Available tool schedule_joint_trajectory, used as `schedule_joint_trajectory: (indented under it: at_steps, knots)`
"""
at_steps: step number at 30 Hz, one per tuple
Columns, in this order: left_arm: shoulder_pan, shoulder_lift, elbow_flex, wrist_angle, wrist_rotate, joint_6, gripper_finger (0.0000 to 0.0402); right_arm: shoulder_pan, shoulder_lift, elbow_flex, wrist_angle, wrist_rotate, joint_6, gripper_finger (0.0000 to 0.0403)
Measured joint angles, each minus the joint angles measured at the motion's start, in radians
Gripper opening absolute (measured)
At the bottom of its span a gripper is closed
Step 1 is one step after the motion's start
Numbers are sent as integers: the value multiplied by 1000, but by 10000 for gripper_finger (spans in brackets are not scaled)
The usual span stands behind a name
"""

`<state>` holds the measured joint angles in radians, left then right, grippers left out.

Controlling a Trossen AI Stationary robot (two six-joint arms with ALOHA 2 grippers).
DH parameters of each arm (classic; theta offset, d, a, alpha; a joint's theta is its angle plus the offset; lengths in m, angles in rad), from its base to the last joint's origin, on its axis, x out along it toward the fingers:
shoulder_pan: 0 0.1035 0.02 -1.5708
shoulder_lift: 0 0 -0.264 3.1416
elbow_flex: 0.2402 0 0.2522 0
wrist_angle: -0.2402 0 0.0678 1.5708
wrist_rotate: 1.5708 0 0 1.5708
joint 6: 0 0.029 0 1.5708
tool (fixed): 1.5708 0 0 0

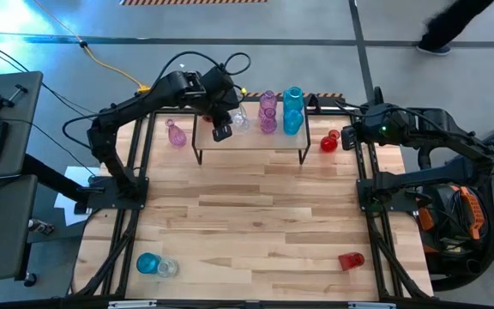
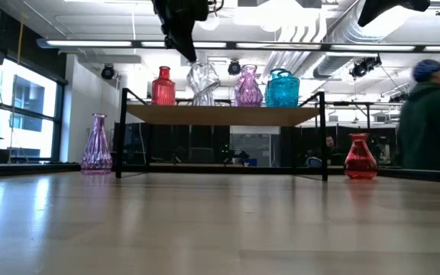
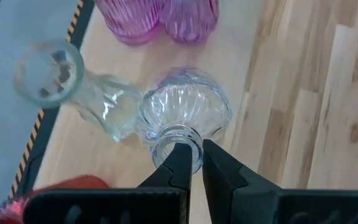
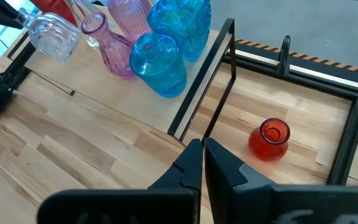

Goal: Sort vases onto shelf
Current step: Put the top transparent vase on the shelf aligned with the other transparent vase

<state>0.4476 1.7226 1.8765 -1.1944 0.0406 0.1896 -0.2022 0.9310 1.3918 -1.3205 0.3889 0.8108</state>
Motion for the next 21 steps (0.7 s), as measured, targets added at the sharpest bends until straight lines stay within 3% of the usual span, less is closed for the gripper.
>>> schedule_joint_trajectory:
  at_steps: [21]
  knots:
    - [2, 57, 0, -30, -25, 7, 12, 0, 0, 0, 0, 1, 0, 0]
